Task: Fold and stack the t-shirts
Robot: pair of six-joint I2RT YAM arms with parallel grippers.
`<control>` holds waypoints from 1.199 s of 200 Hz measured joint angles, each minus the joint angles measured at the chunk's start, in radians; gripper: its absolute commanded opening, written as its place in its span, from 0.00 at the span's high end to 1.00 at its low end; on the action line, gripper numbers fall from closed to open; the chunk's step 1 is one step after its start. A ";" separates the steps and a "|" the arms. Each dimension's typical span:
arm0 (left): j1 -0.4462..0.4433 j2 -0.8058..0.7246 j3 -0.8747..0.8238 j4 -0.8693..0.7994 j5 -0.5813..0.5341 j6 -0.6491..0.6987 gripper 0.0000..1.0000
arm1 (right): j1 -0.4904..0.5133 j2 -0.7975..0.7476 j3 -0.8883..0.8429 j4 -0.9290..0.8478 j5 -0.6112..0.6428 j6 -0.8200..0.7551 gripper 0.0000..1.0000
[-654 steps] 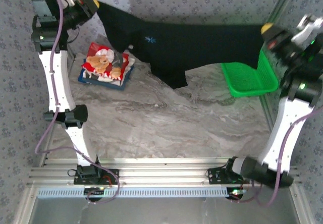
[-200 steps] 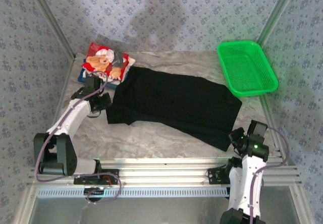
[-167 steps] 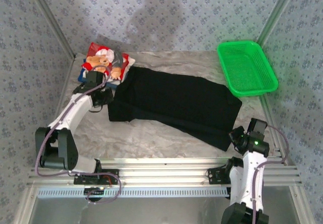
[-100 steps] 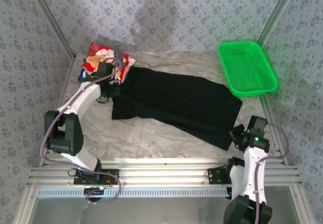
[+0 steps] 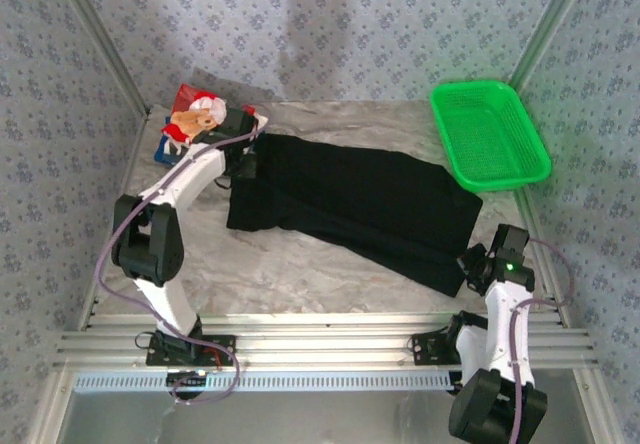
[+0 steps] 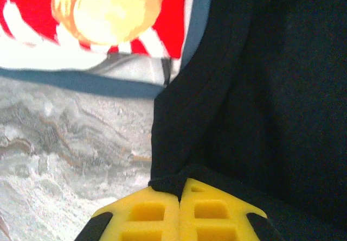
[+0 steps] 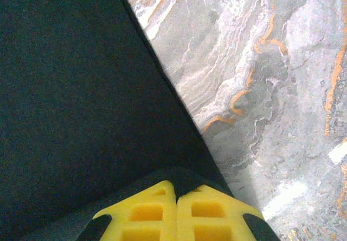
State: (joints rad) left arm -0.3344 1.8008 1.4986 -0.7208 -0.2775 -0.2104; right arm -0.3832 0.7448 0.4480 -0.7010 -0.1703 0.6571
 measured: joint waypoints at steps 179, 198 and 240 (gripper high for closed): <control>0.083 -0.302 -0.171 0.047 0.146 -0.101 0.04 | 0.085 -0.066 0.101 -0.015 0.008 -0.043 0.13; 0.154 -0.523 -0.317 0.083 0.222 -0.163 0.06 | 0.166 -0.135 0.120 -0.042 -0.021 -0.018 0.12; 0.184 -0.596 -0.628 0.167 0.394 -0.258 0.21 | 0.441 -0.177 0.123 -0.129 0.006 0.054 0.12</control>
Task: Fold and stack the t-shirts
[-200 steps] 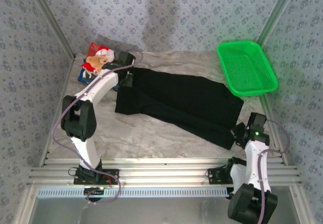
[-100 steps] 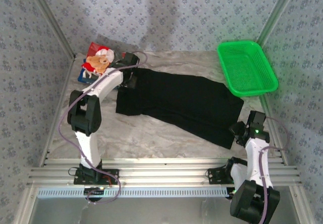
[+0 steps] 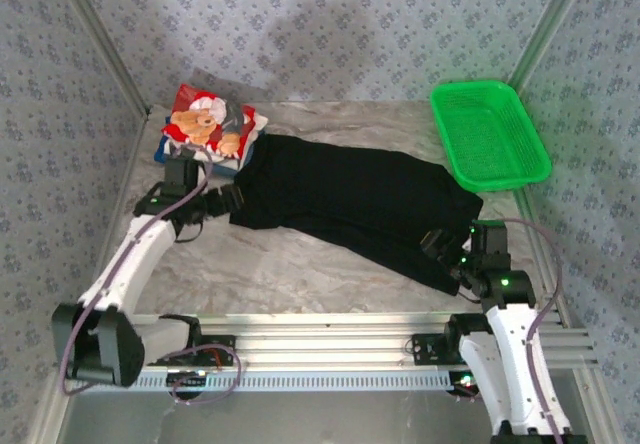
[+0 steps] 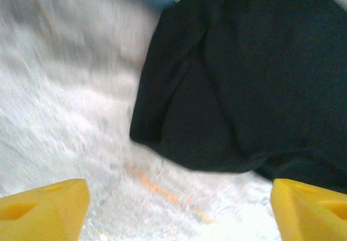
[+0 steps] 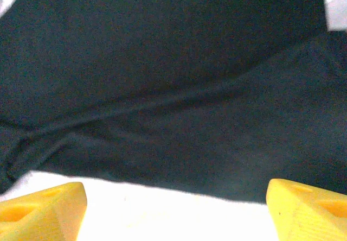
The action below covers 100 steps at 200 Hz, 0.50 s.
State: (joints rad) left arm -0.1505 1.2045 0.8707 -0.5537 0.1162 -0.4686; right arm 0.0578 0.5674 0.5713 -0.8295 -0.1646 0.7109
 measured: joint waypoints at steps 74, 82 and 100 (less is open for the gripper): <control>0.021 0.192 -0.121 0.244 0.125 -0.118 0.29 | 0.270 0.117 -0.050 -0.010 0.176 0.076 0.12; 0.022 0.203 -0.131 0.281 0.131 -0.130 0.30 | 0.272 0.136 -0.055 -0.006 0.193 0.079 0.12; 0.025 0.240 -0.142 0.346 0.148 -0.159 0.33 | 0.275 0.177 -0.067 0.027 0.219 0.086 0.12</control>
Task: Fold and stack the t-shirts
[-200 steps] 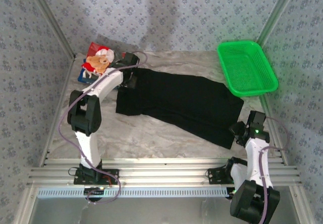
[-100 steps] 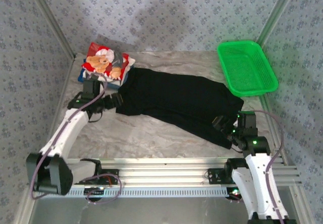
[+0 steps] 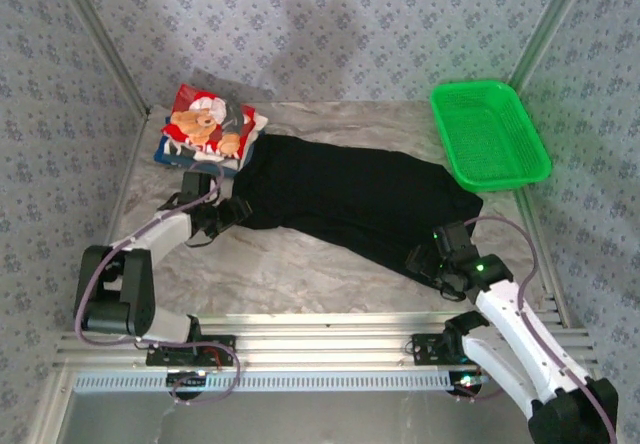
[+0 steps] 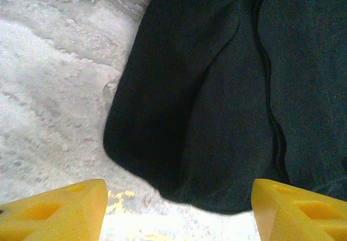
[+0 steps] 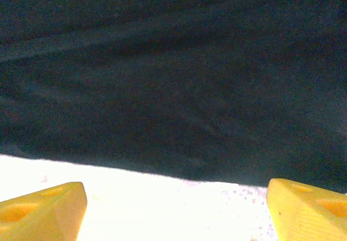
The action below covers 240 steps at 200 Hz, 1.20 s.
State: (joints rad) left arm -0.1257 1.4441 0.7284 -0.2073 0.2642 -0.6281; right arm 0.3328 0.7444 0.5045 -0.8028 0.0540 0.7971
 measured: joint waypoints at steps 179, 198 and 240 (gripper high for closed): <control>0.119 -0.335 -0.183 -0.079 -0.138 0.079 0.90 | -0.024 0.296 0.033 0.129 0.166 -0.037 0.10; 0.148 -0.412 -0.262 -0.130 -0.137 0.060 0.88 | -0.024 0.283 0.041 0.131 0.157 -0.048 0.09; 0.179 -0.521 -0.301 -0.217 -0.153 0.000 0.63 | -0.022 0.239 0.050 0.163 0.068 -0.073 0.10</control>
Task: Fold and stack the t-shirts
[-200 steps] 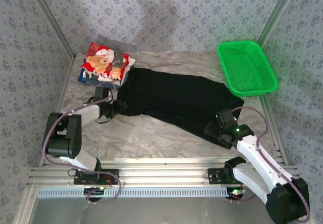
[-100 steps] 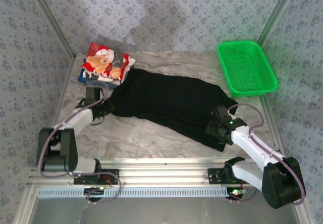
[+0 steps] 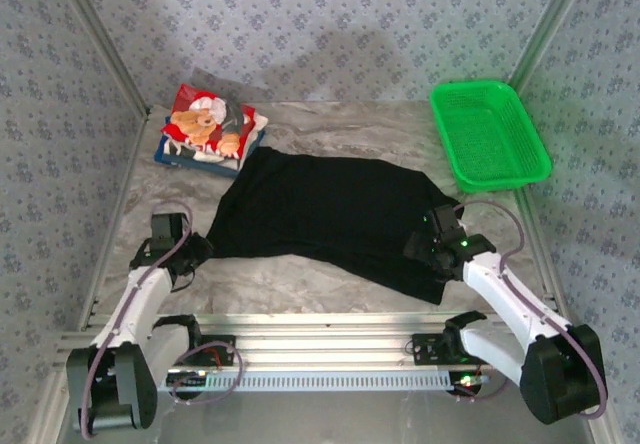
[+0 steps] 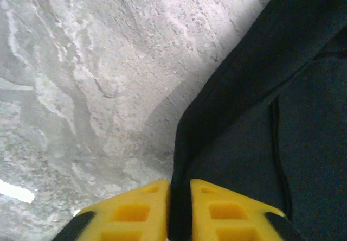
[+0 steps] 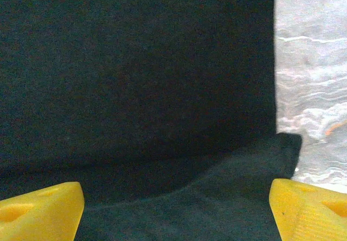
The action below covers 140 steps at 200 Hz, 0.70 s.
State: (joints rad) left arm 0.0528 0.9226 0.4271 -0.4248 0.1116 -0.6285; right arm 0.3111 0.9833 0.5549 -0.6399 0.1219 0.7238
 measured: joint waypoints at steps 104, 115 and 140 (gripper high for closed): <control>-0.047 -0.148 0.090 -0.080 0.145 -0.097 0.38 | 0.026 -0.012 0.019 0.064 -0.114 -0.018 0.07; -0.070 -0.117 0.088 -0.063 0.182 -0.115 0.38 | 0.029 -0.013 0.019 0.071 -0.120 -0.026 0.03; -0.100 -0.031 0.062 -0.015 0.241 -0.152 0.40 | 0.052 -0.034 0.019 0.085 -0.138 -0.045 0.00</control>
State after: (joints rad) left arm -0.0467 0.8917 0.4892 -0.4400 0.3523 -0.7803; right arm 0.3630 0.9497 0.5743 -0.5549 -0.0158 0.6785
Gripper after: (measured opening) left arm 0.601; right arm 0.995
